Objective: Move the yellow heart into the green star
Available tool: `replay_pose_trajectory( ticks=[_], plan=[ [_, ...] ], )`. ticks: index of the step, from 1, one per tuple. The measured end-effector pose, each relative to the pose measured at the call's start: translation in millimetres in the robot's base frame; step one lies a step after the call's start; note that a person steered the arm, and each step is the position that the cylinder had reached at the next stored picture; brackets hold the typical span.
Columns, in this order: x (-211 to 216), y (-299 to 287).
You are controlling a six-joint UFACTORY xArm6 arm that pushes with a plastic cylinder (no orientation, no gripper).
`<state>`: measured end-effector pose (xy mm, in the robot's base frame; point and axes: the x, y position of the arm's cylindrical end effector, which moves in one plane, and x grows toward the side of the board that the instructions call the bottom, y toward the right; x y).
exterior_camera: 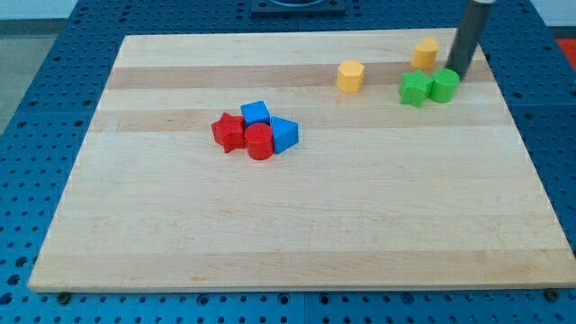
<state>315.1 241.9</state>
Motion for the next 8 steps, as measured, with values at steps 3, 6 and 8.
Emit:
replay_pose_trajectory(
  ticks=[3, 6, 8],
  plan=[
    [7, 44],
    [-42, -96],
    [-89, -47]
  ],
)
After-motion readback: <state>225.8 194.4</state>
